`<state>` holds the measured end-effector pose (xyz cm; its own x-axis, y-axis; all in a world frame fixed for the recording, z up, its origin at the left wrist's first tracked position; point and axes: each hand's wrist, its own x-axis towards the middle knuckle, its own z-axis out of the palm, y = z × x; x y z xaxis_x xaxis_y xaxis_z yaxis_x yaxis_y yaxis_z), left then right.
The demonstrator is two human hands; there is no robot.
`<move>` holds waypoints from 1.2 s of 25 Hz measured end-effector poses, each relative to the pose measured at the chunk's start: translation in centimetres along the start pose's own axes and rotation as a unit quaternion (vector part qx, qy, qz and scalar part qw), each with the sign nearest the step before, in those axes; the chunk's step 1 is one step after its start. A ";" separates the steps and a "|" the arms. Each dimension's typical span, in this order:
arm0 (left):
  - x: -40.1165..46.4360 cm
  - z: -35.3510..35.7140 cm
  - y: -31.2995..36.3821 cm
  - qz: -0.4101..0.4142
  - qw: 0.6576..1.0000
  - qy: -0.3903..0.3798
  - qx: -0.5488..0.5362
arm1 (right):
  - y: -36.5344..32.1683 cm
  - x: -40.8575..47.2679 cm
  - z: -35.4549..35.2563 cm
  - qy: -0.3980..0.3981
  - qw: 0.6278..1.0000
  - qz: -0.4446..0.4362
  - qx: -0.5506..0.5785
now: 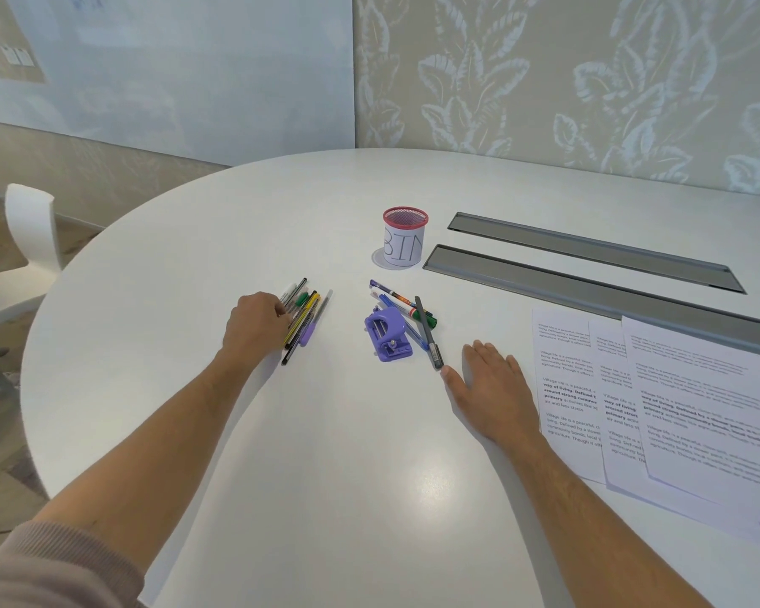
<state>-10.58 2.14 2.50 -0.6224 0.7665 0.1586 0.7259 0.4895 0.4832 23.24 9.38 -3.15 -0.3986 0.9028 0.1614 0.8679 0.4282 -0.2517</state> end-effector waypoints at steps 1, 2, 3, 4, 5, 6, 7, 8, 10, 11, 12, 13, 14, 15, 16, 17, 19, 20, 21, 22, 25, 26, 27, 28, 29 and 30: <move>0.0 0.3 0.0 -0.006 1.000 -0.006 0.004 | 0.0 0.0 0.0 -0.001 1.000 0.001 0.001; 0.0 0.5 0.1 -0.007 1.000 -0.009 0.009 | 0.0 0.0 0.0 -0.001 1.000 0.001 0.001; 0.0 0.7 0.1 -0.005 1.000 -0.007 0.016 | -0.1 0.0 0.0 -0.001 1.000 0.001 0.002; 0.0 0.8 0.3 0.001 1.000 0.000 0.022 | -0.1 0.0 0.0 -0.002 1.000 0.000 0.002; -0.1 0.8 0.5 0.007 1.000 0.011 0.026 | -0.1 0.0 0.0 -0.003 1.000 -0.001 0.001; -0.2 0.8 0.8 0.013 0.999 0.023 0.028 | -0.1 0.0 -0.1 -0.004 1.000 -0.002 0.000; -0.3 0.8 1.2 0.019 0.999 0.034 0.029 | -0.1 0.0 -0.1 -0.004 1.000 -0.003 -0.002; -0.5 0.7 1.9 0.026 0.998 0.043 0.028 | -0.1 0.0 -0.2 -0.004 1.000 -0.003 -0.003; -1.1 0.7 3.6 0.059 0.997 0.048 0.019 | -0.1 0.0 -0.2 -0.002 1.000 -0.005 -0.007; -1.5 0.9 4.5 0.087 0.995 0.045 0.012 | -0.2 0.0 -0.3 -0.001 1.000 -0.007 -0.008; -2.1 1.1 5.5 0.119 0.992 0.036 0.004 | -0.2 -0.1 -0.3 -0.002 1.000 -0.009 -0.007; -2.7 1.4 6.4 0.150 0.988 0.021 -0.002 | -0.2 -0.1 -0.4 -0.004 1.000 -0.009 -0.003; -3.3 1.8 7.2 0.180 0.984 0.003 -0.004 | -0.2 -0.1 -0.5 -0.006 1.000 -0.007 0.004; -3.9 2.2 8.0 0.208 0.978 -0.015 -0.005 | -0.3 -0.2 -0.6 -0.006 1.000 -0.005 0.012; -4.6 2.7 8.6 0.232 0.972 -0.032 -0.004 | -0.3 -0.3 -0.8 -0.007 1.000 -0.003 0.019; -5.1 3.2 9.3 0.255 0.966 -0.043 0.003 | -0.4 -0.3 -0.9 -0.010 1.000 -0.003 0.023; -6.1 4.1 10.5 0.301 0.952 -0.047 0.025 | -0.5 -0.3 -1.2 -0.014 1.000 -0.007 0.024; -6.4 4.5 11.0 0.325 0.944 -0.042 0.040 | -0.4 -0.2 -1.4 -0.012 1.000 -0.007 0.021; -6.7 4.9 11.5 0.347 0.935 -0.039 0.062 | -0.4 -0.1 -1.6 -0.010 1.000 -0.005 0.019; -6.9 5.2 12.0 0.369 0.924 -0.038 0.091 | -0.2 0.0 -1.8 -0.008 1.000 0.000 0.015; -7.6 6.2 13.2 0.428 0.889 -0.040 0.160 | 0.5 -0.3 -2.0 -0.004 1.000 0.012 -0.023; -7.8 6.5 13.6 0.442 0.878 -0.042 0.177 | 0.6 -0.5 -1.9 -0.006 0.999 0.015 -0.032; -8.0 6.9 14.0 0.453 0.869 -0.044 0.195 | 0.8 -0.8 -1.8 -0.006 0.999 0.017 -0.036; -8.2 7.2 14.3 0.459 0.861 -0.046 0.214 | 0.9 -0.9 -1.7 -0.005 0.999 0.018 -0.035; -8.3 7.5 14.6 0.462 0.854 -0.047 0.232 | 0.9 -1.0 -1.6 -0.005 0.999 0.019 -0.032; -8.4 7.6 14.9 0.464 0.849 -0.048 0.247 | 0.9 -1.1 -1.6 -0.005 0.999 0.019 -0.030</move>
<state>7.64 6.17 1.77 0.2949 0.9362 0.1910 0.9395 -0.2477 -0.2365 24.96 8.76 -2.04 -0.3666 0.9192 0.1437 0.8990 0.3898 -0.1996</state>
